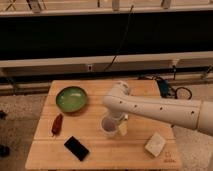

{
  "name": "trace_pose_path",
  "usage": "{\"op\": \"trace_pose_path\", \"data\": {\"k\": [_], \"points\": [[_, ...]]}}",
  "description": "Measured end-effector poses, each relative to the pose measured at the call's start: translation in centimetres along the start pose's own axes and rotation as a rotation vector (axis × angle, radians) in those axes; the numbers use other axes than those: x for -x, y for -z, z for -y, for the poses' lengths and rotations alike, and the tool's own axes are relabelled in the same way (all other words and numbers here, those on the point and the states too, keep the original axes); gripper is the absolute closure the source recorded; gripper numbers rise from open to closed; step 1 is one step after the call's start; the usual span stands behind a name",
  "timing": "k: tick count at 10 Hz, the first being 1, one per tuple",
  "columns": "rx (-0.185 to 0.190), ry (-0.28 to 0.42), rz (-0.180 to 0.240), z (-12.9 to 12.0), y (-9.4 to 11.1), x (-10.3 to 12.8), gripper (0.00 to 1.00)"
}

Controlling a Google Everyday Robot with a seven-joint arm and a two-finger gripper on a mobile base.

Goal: Place the ceramic cup in the ceramic bowl

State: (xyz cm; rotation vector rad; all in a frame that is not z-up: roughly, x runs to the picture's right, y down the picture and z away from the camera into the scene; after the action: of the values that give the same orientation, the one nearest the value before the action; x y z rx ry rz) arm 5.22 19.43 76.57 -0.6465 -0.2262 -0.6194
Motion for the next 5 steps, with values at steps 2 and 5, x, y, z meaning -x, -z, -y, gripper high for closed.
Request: {"op": "trace_pose_path", "data": {"k": [2, 5], "points": [[-0.017, 0.022, 0.003, 0.7, 1.0, 0.3, 0.20], [-0.050, 0.047, 0.018, 1.8, 3.2, 0.8, 0.20]]}}
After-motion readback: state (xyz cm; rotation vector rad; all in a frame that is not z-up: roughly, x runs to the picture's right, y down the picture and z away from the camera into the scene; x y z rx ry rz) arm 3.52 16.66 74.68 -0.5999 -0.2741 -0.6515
